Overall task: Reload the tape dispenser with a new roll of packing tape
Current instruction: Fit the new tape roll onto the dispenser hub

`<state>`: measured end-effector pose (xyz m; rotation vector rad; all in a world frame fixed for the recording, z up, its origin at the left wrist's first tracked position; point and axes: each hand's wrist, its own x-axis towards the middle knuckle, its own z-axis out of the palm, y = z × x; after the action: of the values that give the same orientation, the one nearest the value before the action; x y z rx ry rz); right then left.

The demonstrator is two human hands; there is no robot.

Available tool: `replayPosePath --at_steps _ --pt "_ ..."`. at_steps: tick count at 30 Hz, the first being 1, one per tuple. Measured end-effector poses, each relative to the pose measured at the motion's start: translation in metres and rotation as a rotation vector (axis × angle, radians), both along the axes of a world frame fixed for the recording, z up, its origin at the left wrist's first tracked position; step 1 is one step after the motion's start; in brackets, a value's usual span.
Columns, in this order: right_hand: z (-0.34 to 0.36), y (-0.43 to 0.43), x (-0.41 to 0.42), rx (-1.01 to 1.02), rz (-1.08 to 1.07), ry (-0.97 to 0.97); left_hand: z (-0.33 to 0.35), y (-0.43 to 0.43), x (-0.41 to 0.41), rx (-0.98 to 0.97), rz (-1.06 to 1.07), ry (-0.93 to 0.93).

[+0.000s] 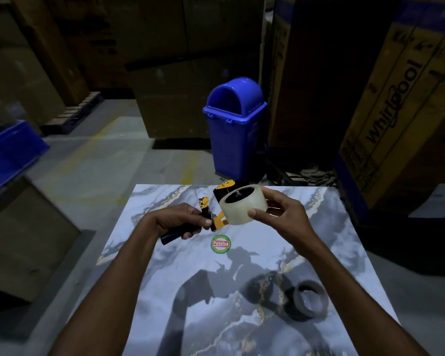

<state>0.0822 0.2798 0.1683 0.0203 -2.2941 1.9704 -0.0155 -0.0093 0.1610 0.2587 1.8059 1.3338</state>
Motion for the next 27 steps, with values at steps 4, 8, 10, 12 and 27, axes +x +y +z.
replayPosePath --at_steps 4,8,10,12,27 --pt "0.008 0.01 0.001 -0.037 0.052 -0.028 -0.003 0.0 0.0 0.022 -0.01 0.025" --pt "0.012 0.014 0.001 0.067 0.063 -0.029 -0.004 0.004 0.001 0.043 -0.018 0.011" --pt "0.011 0.013 0.001 0.107 0.008 -0.029 -0.001 0.007 0.001 0.044 -0.013 -0.007" --pt "0.009 0.01 0.002 0.166 -0.067 -0.01 0.001 0.009 0.0 0.039 -0.007 -0.019" --pt "0.007 0.029 -0.008 0.178 0.005 0.039 0.012 0.008 0.0 -0.053 0.017 0.037"
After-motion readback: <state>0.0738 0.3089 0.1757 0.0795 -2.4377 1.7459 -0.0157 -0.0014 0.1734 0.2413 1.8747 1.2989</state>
